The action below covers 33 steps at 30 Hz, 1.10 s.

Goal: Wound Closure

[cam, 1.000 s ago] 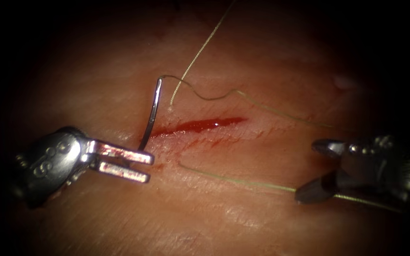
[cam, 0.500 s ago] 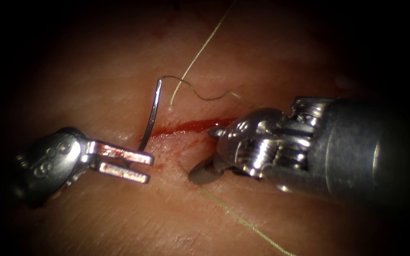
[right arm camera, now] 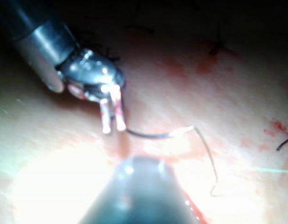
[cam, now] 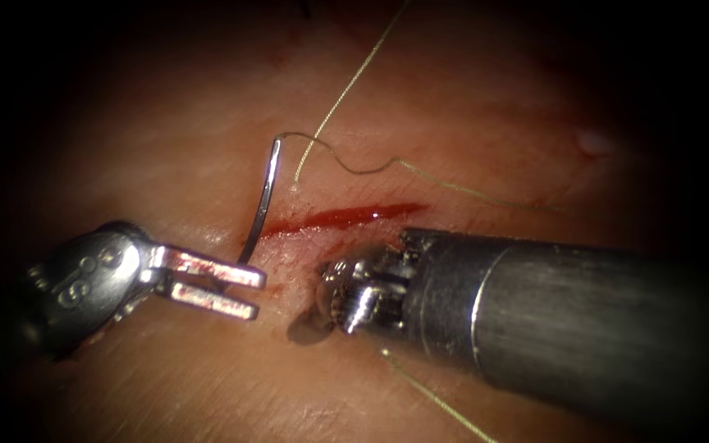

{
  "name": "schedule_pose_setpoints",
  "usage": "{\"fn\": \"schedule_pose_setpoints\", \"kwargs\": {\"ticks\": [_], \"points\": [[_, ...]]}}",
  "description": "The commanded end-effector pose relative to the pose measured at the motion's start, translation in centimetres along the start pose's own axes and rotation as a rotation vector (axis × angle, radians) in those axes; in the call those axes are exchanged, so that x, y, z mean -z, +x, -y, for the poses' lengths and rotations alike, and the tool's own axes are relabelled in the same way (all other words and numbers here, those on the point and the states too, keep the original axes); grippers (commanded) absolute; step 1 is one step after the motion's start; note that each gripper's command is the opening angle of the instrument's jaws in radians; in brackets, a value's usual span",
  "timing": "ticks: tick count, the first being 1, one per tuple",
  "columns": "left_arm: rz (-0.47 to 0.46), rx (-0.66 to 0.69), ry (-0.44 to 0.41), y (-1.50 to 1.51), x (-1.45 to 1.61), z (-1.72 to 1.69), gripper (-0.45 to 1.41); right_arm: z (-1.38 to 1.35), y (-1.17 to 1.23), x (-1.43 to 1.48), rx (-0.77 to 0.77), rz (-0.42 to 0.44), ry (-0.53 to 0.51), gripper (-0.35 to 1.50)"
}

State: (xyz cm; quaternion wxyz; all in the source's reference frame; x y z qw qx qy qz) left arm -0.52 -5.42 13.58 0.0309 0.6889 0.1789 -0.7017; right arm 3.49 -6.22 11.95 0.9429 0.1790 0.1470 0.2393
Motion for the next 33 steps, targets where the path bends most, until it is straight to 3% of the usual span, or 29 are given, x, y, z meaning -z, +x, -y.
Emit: {"fn": "schedule_pose_setpoints", "kwargs": {"ticks": [1, 3, 4, 5, 6, 18, 33], "points": [[-0.001, -0.002, -0.001, -0.06, -0.03, 0.04, -0.45, -0.04, 0.04, -0.05, 0.000, 0.007, -0.001, 1.11], [-0.001, -0.002, -0.001, -0.06, -0.03, 0.04, -0.45, -0.04, 0.01, -0.05, -0.003, 0.023, 0.008, 0.86], [-0.001, -0.002, -0.001, -0.06, -0.03, 0.04, -0.45, -0.04, -0.01, -0.05, -0.001, 0.021, 0.023, 0.53], [-0.001, -0.002, -0.001, -0.06, -0.03, 0.04, -0.45, -0.03, -0.02, -0.04, 0.001, 0.020, 0.035, 0.01], [-0.001, -0.002, -0.001, -0.06, -0.03, 0.04, -0.45, -0.02, -0.04, -0.04, 0.004, 0.020, 0.036, -0.35], [-0.002, -0.002, -0.001, -0.06, -0.02, 0.04, -0.45, 0.02, -0.20, 0.09, 0.023, 0.019, 0.056, -0.35], [-0.002, -0.002, -0.001, -0.06, -0.02, 0.03, -0.45, 0.39, -0.56, 0.27, 0.057, 0.032, 0.102, -0.35]]}}
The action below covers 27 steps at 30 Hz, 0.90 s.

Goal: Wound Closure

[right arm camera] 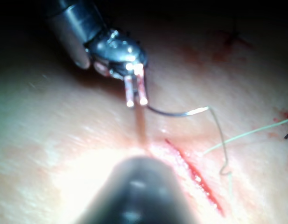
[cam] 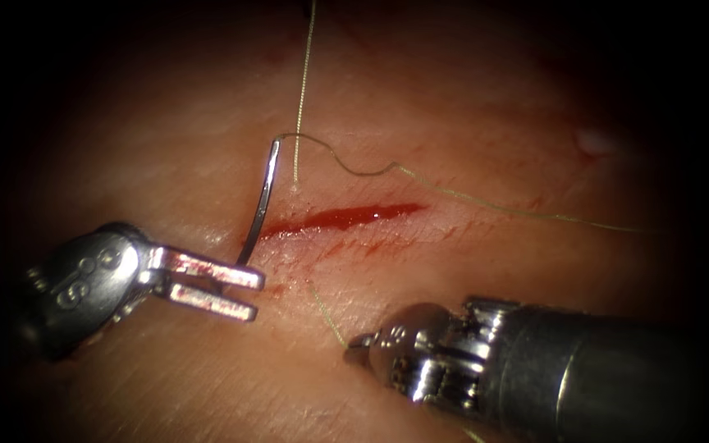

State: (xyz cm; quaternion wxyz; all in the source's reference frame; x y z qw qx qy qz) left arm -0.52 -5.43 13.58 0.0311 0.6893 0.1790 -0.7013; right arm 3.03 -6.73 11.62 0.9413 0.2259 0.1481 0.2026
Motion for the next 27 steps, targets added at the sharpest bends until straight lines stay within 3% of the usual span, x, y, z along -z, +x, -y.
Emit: {"fn": "schedule_pose_setpoints", "kwargs": {"ticks": [1, 27], "points": [[-0.001, -0.001, -0.001, -0.06, -0.03, 0.04, -0.45, 0.05, 0.00, -0.04, 0.000, -0.001, 0.006, -0.35], [0.000, -0.001, 0.002, -0.06, -0.03, 0.05, -0.45, 0.27, -0.54, 0.12, -0.008, 0.030, 0.051, -0.35]]}}
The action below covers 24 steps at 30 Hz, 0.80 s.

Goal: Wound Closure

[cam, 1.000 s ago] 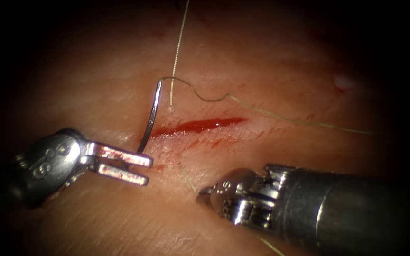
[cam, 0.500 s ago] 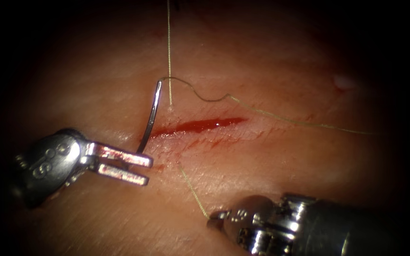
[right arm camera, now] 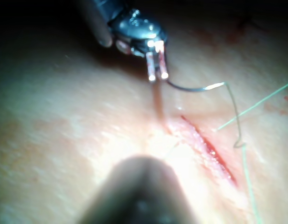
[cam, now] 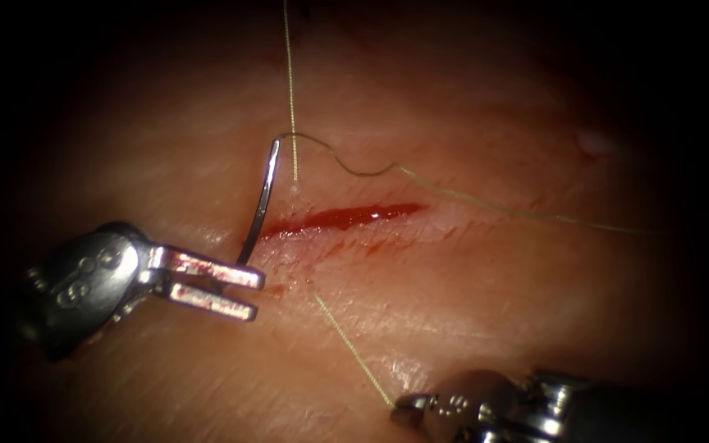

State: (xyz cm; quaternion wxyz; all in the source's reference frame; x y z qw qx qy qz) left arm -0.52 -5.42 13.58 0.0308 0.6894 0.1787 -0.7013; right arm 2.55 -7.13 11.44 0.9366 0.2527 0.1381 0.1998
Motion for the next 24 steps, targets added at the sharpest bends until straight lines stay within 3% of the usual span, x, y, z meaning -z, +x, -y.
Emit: {"fn": "schedule_pose_setpoints", "kwargs": {"ticks": [1, 12, 24], "points": [[0.000, -0.001, 0.001, -0.06, -0.03, 0.04, -0.45, 0.02, -0.01, -0.05, -0.001, 0.003, 0.006, -0.35], [0.000, -0.001, 0.001, -0.06, -0.03, 0.04, -0.45, 0.13, -0.15, -0.06, -0.006, 0.016, 0.030, -0.35], [0.000, -0.001, 0.001, -0.06, -0.03, 0.04, -0.45, 0.21, -0.56, 0.11, -0.032, 0.030, 0.052, -0.35]]}}
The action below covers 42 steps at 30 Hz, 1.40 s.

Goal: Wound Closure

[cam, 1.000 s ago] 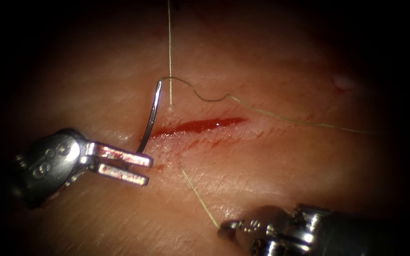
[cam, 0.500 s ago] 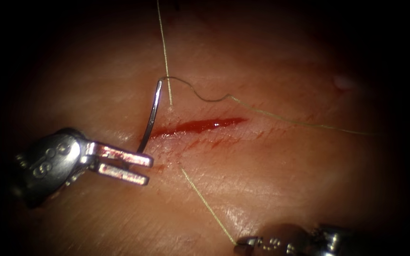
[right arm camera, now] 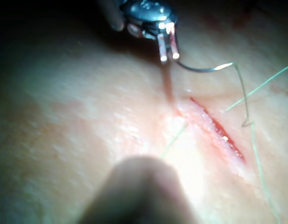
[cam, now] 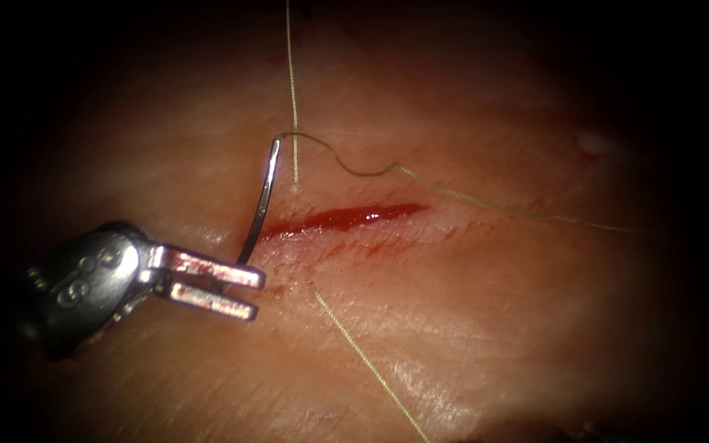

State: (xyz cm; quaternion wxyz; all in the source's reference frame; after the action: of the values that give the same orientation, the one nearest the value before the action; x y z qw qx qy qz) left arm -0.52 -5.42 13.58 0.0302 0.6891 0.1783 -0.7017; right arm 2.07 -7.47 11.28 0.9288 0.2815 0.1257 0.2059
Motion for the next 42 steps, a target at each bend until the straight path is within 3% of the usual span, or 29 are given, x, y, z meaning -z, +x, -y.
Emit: {"fn": "schedule_pose_setpoints", "kwargs": {"ticks": [1, 6, 7, 8, 9, 14, 17, 20, 23, 24, 28, 33, 35, 42], "points": [[0.000, -0.001, -0.001, -0.06, -0.03, 0.04, -0.45, 0.00, -0.08, -0.04, -0.007, 0.001, 0.006, -0.35], [0.000, -0.001, -0.001, -0.06, -0.03, 0.04, -0.45, -0.01, -0.16, -0.03, -0.006, 0.000, -0.011, -0.30], [0.000, -0.001, -0.001, -0.06, -0.03, 0.04, -0.45, -0.03, -0.16, -0.02, -0.006, -0.008, -0.030, 0.22], [0.000, -0.001, -0.001, -0.06, -0.03, 0.04, -0.45, -0.06, -0.16, -0.01, -0.004, -0.046, -0.076, 1.25], [0.000, -0.001, -0.001, -0.06, -0.03, 0.04, -0.45, -0.09, -0.17, 0.00, -0.002, -0.061, -0.076, 1.35], [0.000, -0.001, -0.001, -0.06, -0.03, 0.04, -0.45, -0.21, -0.16, 0.17, -0.006, -0.083, -0.062, 1.43], [-0.001, -0.001, -0.001, -0.06, -0.03, 0.04, -0.45, -0.31, -0.03, 0.45, -0.030, -0.108, -0.096, 1.46], [0.000, -0.001, -0.001, -0.06, -0.03, 0.04, -0.45, -0.43, 0.17, 0.83, -0.063, -0.181, -0.117, 1.46], [0.000, -0.001, 0.000, -0.06, -0.03, 0.04, -0.45, -0.59, 0.39, 1.16, -0.095, -0.231, -0.105, 1.31], [0.000, -0.001, 0.000, -0.07, -0.03, 0.04, -0.45, -0.72, 0.58, 1.33, -0.108, -0.269, -0.131, 1.31], [0.000, -0.001, -0.001, -0.07, -0.03, 0.04, -0.45, -0.87, 0.82, 1.48, -0.106, -0.292, -0.136, 1.31], [-0.001, -0.001, -0.001, -0.07, -0.02, 0.04, -0.45, -0.98, 1.28, 1.32, -0.120, -0.325, -0.097, 1.35], [-0.001, -0.001, -0.001, -0.07, -0.02, 0.04, -0.45, -0.97, 1.34, 1.26, -0.118, -0.334, -0.076, 1.35], [0.000, -0.001, 0.002, -0.07, -0.02, 0.04, -0.45, -0.84, 1.75, 0.61, -0.112, -0.348, -0.075, 1.31]]}}
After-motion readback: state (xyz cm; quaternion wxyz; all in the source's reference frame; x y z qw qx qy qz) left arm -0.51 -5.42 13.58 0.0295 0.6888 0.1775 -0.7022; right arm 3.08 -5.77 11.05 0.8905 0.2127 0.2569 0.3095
